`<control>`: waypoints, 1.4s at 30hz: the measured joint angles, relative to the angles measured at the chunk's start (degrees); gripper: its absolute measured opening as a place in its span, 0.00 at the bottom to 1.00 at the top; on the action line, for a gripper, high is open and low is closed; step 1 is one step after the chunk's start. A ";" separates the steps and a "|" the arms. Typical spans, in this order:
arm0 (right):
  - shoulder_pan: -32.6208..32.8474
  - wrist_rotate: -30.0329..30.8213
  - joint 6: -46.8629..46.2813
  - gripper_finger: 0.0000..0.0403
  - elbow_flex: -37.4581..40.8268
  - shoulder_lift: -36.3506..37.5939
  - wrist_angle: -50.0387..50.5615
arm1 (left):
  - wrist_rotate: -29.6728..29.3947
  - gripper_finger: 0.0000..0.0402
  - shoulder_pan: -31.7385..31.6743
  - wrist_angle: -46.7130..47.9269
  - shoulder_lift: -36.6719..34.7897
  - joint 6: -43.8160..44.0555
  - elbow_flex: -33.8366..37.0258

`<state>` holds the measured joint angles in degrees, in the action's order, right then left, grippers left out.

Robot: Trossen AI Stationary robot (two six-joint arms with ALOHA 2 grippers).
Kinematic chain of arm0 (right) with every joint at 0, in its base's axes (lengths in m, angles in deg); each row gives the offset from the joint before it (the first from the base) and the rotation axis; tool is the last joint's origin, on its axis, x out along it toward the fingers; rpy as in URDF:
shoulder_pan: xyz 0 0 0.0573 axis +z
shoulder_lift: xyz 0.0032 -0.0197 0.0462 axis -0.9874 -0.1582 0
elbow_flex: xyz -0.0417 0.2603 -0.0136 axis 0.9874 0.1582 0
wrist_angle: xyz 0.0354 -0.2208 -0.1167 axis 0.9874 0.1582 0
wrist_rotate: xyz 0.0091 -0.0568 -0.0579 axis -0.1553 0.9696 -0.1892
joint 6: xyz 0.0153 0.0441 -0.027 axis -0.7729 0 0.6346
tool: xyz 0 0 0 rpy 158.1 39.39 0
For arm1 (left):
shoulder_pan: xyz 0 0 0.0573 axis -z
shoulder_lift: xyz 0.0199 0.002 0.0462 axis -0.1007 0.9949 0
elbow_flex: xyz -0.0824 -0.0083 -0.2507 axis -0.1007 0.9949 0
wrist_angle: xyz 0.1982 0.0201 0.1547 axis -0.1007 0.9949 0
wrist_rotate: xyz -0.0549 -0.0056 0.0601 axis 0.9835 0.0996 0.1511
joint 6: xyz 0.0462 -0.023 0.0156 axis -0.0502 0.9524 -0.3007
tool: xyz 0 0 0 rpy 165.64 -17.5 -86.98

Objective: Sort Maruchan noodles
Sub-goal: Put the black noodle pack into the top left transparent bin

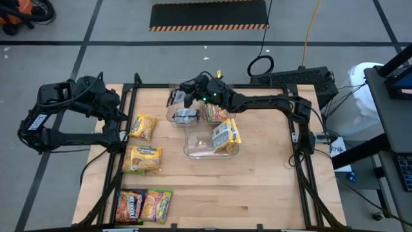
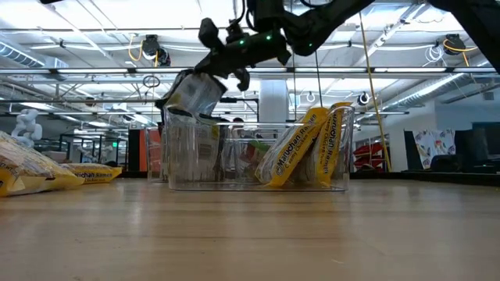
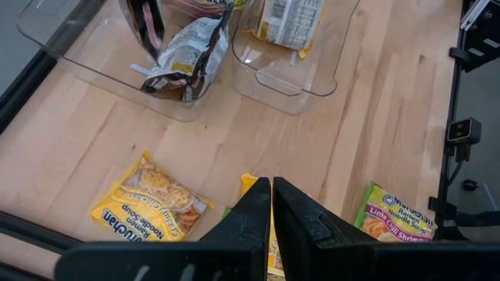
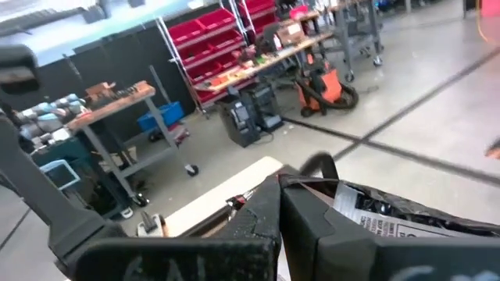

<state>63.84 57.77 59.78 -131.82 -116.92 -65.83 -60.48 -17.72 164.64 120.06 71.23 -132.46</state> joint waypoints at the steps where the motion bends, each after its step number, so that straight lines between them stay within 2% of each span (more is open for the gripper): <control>1: 0.25 0.94 -0.59 0.00 0.00 -0.55 0.02 | -0.02 0.05 0.00 0.00 0.00 0.00 0.00; 4: 0.69 3.79 -0.76 0.00 0.07 -1.34 0.45 | -0.03 0.05 0.00 0.00 0.00 0.00 0.00; 9: 1.65 11.80 1.49 0.00 0.07 -1.24 0.95 | -0.07 0.05 0.02 0.00 0.02 0.02 0.00; 14: 2.16 13.54 1.67 0.00 0.07 -1.24 1.26 | -0.11 0.05 0.01 0.00 0.01 0.02 0.00; 19: 3.36 18.72 2.17 0.00 0.07 -1.24 1.58 | -0.14 0.05 0.02 0.00 0.01 0.01 0.00; 25: 4.38 21.93 3.81 0.00 0.07 -1.24 3.85 | -0.17 0.05 0.00 0.00 0.02 0.02 0.00; 42: 5.65 20.99 3.65 0.00 2.74 -1.27 4.99 | -0.22 0.05 0.00 0.00 0.00 0.02 0.00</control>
<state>69.49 78.76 63.43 -129.08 -118.19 -60.84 -60.70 -17.73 164.64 120.06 71.25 -132.46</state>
